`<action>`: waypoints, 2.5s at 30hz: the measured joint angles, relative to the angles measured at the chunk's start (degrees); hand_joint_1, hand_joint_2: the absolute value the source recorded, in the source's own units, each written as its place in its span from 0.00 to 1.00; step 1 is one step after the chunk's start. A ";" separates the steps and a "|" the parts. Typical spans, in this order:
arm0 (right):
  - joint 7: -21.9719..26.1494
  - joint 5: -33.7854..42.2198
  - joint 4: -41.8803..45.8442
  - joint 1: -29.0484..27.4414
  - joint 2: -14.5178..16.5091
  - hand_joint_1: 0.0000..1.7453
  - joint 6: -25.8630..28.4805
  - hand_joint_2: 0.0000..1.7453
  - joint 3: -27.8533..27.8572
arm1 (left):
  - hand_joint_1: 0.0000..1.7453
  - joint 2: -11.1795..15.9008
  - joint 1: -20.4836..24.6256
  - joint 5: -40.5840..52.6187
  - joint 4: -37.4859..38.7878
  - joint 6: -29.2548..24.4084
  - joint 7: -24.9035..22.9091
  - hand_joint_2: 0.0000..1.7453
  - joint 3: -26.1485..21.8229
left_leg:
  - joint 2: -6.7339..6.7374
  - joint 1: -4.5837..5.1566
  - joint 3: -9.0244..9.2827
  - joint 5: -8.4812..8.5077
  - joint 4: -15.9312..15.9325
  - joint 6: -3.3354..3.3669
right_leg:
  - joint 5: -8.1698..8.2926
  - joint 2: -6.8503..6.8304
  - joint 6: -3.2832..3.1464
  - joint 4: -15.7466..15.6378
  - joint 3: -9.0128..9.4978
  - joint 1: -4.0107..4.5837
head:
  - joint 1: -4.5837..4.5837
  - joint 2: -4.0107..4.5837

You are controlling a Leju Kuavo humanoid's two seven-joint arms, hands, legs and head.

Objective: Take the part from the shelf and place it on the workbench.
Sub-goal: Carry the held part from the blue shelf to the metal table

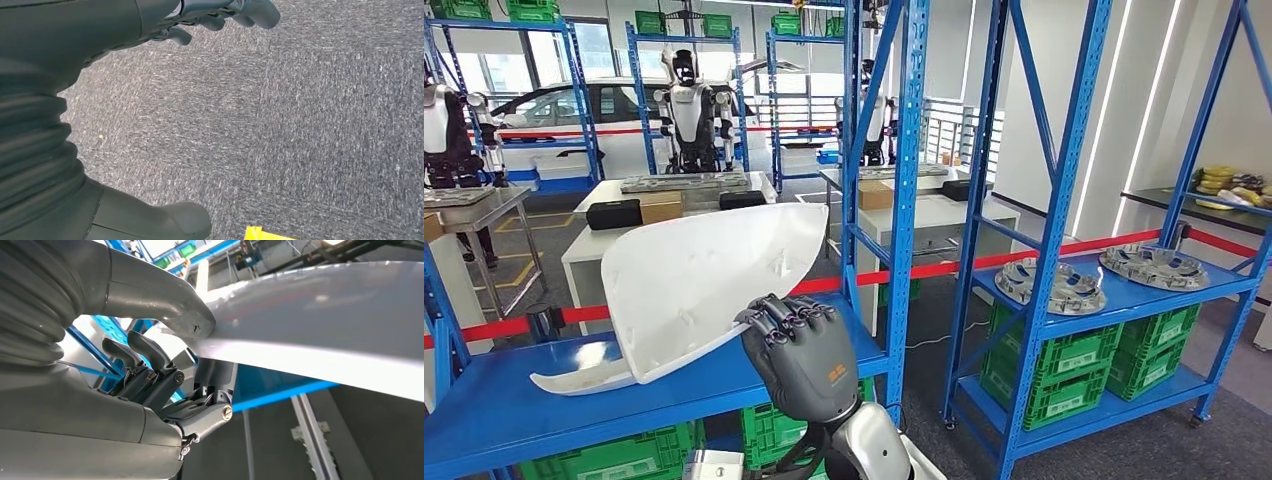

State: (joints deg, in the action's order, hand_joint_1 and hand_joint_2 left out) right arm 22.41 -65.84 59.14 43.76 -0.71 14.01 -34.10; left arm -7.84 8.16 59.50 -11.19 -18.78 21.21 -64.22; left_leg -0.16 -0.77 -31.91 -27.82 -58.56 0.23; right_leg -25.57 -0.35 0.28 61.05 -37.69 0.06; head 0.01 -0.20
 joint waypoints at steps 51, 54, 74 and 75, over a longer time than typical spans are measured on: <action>-0.47 -0.19 -1.86 -0.65 -0.40 0.97 1.45 1.00 0.07 | 0.00 0.68 0.01 0.67 -0.09 -0.10 1.56 1.00 0.14 | 0.19 0.13 -4.35 4.80 1.76 0.54 | -1.56 0.50 -1.60 -3.59 5.13 0.23 | -0.15 0.00; -0.48 -0.19 -1.88 -0.74 -0.40 0.97 1.45 1.00 0.07 | 0.00 0.72 0.00 0.71 -0.07 -0.10 1.55 1.00 0.21 | 0.15 -0.12 -4.28 6.10 2.19 -1.60 | -1.39 0.53 -1.88 -3.38 4.70 0.35 | -0.18 0.01; 0.15 -0.33 -2.62 -0.69 -0.15 0.97 1.49 1.00 0.02 | 0.00 0.69 -0.06 0.76 -0.06 -0.09 0.55 1.00 0.42 | -0.12 -0.33 -4.45 6.56 3.46 -0.19 | -1.26 0.24 -0.69 -3.91 4.93 0.13 | -0.23 0.00; 0.20 -0.39 -2.66 -0.61 -0.09 0.97 1.50 1.00 -0.01 | 0.00 0.63 -0.06 0.66 -0.06 -0.09 0.57 1.00 0.42 | -0.20 -0.59 -3.87 7.15 4.42 -0.01 | -2.22 0.29 -0.47 -2.97 4.66 0.19 | -0.20 0.00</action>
State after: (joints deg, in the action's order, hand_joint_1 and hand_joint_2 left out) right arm 22.61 -66.24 56.48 43.15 -0.80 15.50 -34.10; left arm -7.21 8.11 60.16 -11.25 -18.87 21.78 -63.80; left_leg -0.36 -1.35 -35.77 -20.67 -54.15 0.21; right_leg -27.79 -0.06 -0.19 58.08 -33.03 0.25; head -0.19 -0.20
